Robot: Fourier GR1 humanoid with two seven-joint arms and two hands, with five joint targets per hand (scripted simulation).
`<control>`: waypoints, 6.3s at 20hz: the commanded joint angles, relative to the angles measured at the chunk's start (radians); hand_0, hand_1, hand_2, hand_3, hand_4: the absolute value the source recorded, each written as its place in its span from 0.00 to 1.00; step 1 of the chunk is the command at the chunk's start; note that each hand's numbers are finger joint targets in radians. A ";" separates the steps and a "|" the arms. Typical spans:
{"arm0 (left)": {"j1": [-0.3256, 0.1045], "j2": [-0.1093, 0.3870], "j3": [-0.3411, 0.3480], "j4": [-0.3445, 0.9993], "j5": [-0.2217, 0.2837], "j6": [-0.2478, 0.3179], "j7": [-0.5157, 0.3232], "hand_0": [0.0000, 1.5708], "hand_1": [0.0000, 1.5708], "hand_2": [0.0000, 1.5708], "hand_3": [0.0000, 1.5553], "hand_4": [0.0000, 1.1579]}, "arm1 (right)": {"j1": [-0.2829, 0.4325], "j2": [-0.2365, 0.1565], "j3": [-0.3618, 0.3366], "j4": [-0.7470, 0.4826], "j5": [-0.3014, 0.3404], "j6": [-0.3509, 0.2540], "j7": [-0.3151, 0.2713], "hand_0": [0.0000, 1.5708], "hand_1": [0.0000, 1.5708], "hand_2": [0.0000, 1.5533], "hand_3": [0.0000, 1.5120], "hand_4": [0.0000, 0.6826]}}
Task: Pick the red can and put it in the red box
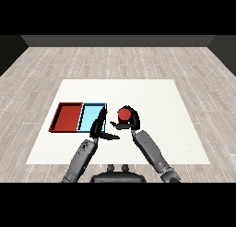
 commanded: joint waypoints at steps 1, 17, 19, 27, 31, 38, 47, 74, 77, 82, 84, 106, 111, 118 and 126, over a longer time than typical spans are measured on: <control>-0.095 0.000 0.012 0.074 0.029 0.013 0.030 0.00 0.00 0.00 0.00 0.00 | 0.022 0.001 0.009 -0.009 0.006 -0.002 -0.006 0.93 0.93 0.93 0.92 0.93; -0.074 0.000 -0.124 0.204 0.152 0.069 -0.088 0.00 0.00 0.00 0.00 0.00 | -0.094 0.001 0.212 0.062 -0.143 -0.182 -0.044 0.92 0.92 0.92 0.91 0.91; -0.145 0.000 -0.135 0.280 0.212 0.090 -0.154 0.00 0.00 0.00 0.00 0.00 | -0.031 -0.001 0.106 -0.064 -0.061 -0.073 0.051 0.93 0.93 0.92 0.91 0.92; -0.096 0.000 -0.160 0.152 0.154 0.089 -0.082 0.00 0.00 0.00 0.00 0.00 | -0.083 0.001 0.244 0.036 -0.179 -0.176 -0.062 0.95 0.95 0.93 0.91 0.90; -0.121 0.000 -0.170 0.173 0.169 0.120 -0.097 0.00 0.00 0.00 0.00 0.05 | -0.056 -0.007 0.170 0.010 -0.086 -0.100 -0.009 0.94 0.94 0.94 0.91 0.93; -0.141 0.000 -0.164 0.196 0.193 0.355 -0.039 0.47 0.47 0.56 0.45 0.71 | -0.098 0.001 0.246 0.030 -0.158 -0.165 -0.040 0.94 0.94 0.93 0.90 0.92; -0.183 0.001 -0.127 0.295 0.174 0.374 -0.088 0.99 0.99 0.96 0.91 0.84 | -0.165 0.000 0.336 0.057 -0.255 -0.232 -0.070 0.95 0.95 0.94 0.91 0.89; -0.179 0.001 -0.100 0.234 0.116 0.444 -0.024 1.00 1.00 1.00 0.97 0.98 | -0.102 0.000 0.098 -0.069 -0.041 -0.128 0.058 0.00 0.00 0.00 0.00 0.00; -0.121 0.002 -0.103 0.220 0.095 0.440 -0.040 1.00 1.00 1.00 0.96 0.99 | 0.040 -0.046 0.086 -0.168 -0.032 -0.101 0.002 0.00 0.00 0.00 0.00 0.00; -0.087 0.101 -0.078 0.120 0.055 0.428 0.008 1.00 1.00 1.00 0.95 0.98 | 0.111 -0.144 0.037 -0.387 -0.040 -0.062 0.081 0.00 0.00 0.00 0.00 0.00; -0.113 0.126 -0.059 0.161 0.027 0.461 0.008 1.00 1.00 1.00 0.95 0.98 | 0.176 -0.221 -0.045 -0.427 -0.111 0.009 0.049 0.00 0.00 0.00 0.00 0.00; -0.399 0.436 0.261 0.886 -0.038 0.302 0.033 1.00 1.00 1.00 0.95 0.93 | 0.367 -0.309 -0.201 -0.278 -0.082 0.034 0.029 0.00 0.00 0.00 0.00 0.00; -0.520 0.371 0.271 1.130 -0.078 0.339 0.006 1.00 1.00 0.98 0.94 0.89 | 0.318 -0.282 -0.210 -0.225 -0.102 0.062 0.021 0.00 0.00 0.00 0.00 0.00; -0.567 0.396 0.252 1.319 -0.118 0.327 0.188 0.38 0.38 0.40 0.26 0.67 | 0.272 -0.265 -0.244 -0.117 -0.104 0.084 -0.040 0.00 0.00 0.00 0.00 0.00; -0.512 0.424 0.320 1.374 -0.060 0.227 0.198 0.00 0.00 0.00 0.00 0.56 | 0.259 -0.261 -0.274 -0.081 -0.126 0.123 -0.069 0.00 0.00 0.00 0.00 0.00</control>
